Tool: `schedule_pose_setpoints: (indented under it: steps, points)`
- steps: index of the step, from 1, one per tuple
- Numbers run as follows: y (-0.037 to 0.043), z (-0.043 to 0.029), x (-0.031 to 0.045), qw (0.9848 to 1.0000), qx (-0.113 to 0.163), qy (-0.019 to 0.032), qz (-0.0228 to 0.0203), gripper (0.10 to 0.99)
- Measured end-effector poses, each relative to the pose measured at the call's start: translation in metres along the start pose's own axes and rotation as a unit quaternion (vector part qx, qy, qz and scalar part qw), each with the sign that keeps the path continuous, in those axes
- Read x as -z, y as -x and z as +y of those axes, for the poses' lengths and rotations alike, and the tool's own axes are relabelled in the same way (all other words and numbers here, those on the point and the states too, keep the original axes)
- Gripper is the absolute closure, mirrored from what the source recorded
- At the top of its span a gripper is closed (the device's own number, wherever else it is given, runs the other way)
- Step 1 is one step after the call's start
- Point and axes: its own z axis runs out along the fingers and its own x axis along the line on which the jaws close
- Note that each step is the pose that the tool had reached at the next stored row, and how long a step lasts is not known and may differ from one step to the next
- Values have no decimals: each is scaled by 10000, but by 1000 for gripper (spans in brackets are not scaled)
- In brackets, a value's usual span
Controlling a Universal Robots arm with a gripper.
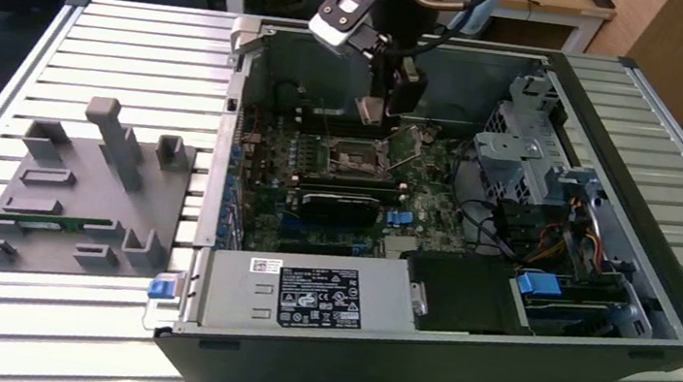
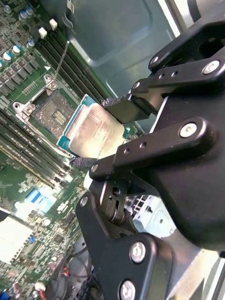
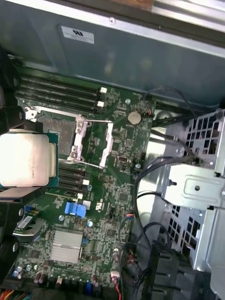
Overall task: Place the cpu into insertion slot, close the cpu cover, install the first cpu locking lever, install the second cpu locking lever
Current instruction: 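Place the cpu into insertion slot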
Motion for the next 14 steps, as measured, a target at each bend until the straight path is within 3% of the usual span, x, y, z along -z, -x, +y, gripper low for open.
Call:
schedule_pose_setpoints:
  steps: [2,7,14]
  points:
    - [0,0,-13,10000,-41,-10,-53,549]
    - [-1,-5,-60,9999,-81,5,-112,549]
    - [-1,-7,-90,9999,-94,6,-116,549]
